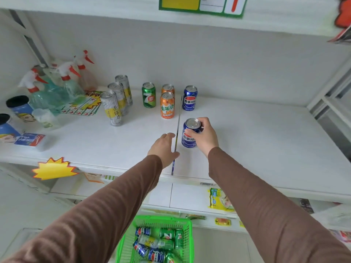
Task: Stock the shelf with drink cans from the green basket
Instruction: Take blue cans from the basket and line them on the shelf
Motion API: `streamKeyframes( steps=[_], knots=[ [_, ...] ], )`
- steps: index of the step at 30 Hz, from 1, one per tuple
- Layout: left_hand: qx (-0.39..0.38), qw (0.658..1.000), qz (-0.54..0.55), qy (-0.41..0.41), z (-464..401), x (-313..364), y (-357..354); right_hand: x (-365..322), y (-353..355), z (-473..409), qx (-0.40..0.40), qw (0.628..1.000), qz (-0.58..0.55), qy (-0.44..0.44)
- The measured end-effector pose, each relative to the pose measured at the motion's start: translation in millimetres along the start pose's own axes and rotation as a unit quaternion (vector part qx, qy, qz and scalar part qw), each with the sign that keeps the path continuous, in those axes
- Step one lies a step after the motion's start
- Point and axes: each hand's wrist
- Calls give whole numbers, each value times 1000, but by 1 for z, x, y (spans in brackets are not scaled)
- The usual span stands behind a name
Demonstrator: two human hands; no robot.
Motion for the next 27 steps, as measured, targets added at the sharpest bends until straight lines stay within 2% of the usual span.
streamKeyframes(
  steps=[4, 9, 14, 27],
  knots=[
    [-4, 1000, 7, 6, -18, 1, -7, 9, -5, -5, 13, 1000, -23, 3],
    [-12, 1000, 12, 22, -35, 0, -19, 40, -18, 9, 8, 998, -52, -41],
    [-13, 999, 11, 28, -53, -4, -26, 45, -31, -5, 38, 999, -2, -36],
    [-13, 1000, 5, 25, -107, -4, -15, 22, -45, -99, 43, 993, 73, -79]
  ],
)
Point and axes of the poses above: each hand's wrist, its own z-axis away from the middle knuckle, its own y-axis out of the back of the hand, x = y × z, and after that the axes turned 4 degrees about -z, right-handed
